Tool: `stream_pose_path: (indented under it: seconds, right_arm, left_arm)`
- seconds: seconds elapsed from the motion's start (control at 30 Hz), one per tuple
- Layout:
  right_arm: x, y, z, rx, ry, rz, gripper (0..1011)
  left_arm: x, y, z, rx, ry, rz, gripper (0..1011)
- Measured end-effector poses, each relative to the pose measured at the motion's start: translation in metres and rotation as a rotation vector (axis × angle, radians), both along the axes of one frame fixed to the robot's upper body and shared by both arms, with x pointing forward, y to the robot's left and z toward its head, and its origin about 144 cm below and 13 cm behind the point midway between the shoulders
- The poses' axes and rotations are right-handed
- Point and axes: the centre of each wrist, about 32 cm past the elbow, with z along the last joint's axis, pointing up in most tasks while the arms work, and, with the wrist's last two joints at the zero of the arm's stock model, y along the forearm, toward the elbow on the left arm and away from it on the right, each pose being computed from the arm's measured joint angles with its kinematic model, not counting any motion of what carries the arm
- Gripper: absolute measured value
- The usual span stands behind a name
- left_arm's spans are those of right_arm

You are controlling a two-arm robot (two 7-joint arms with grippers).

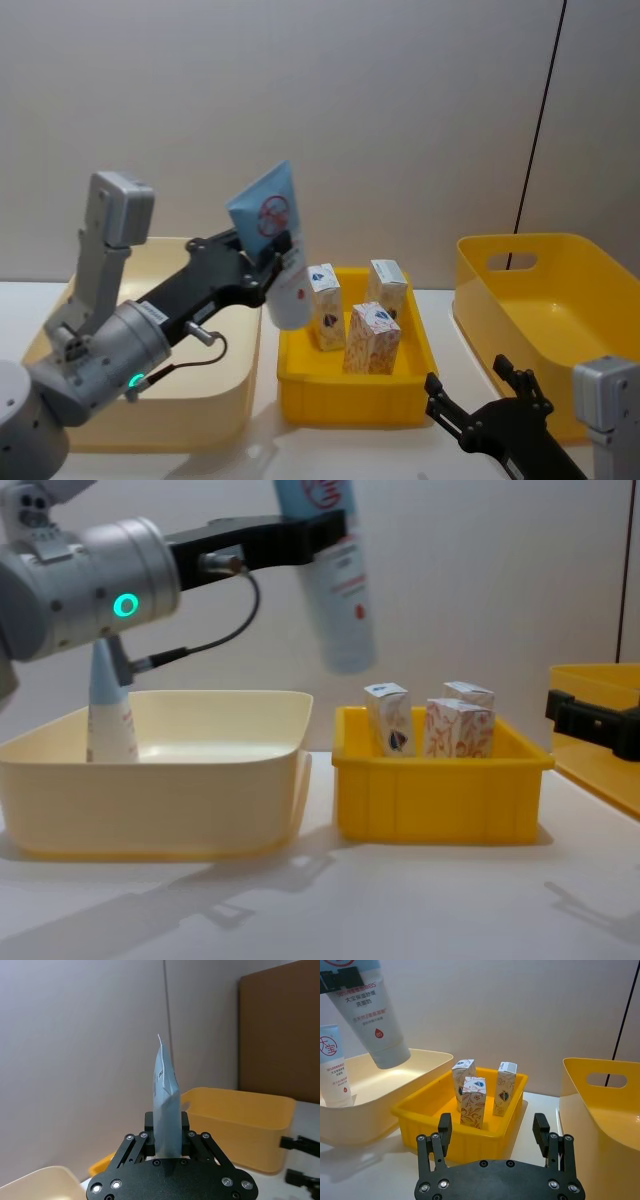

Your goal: Bimanual collaborative sorting of washing and personal care products

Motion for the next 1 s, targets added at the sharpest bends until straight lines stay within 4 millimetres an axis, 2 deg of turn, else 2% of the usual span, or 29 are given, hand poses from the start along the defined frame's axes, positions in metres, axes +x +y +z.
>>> stream_pose_path:
  seconds: [0.5,1.0]
  right_arm:
    - [0.000,0.000,0.000,0.000,0.000,0.000,1006]
    - [0.000,0.000,0.000,0.000,0.000,0.000,1007]
  left_arm:
    - [0.007,-0.036,-0.002,-0.035,0.044,-0.166,257]
    - [0.008,-0.054,-0.006,-0.030,0.053,-0.191,257]
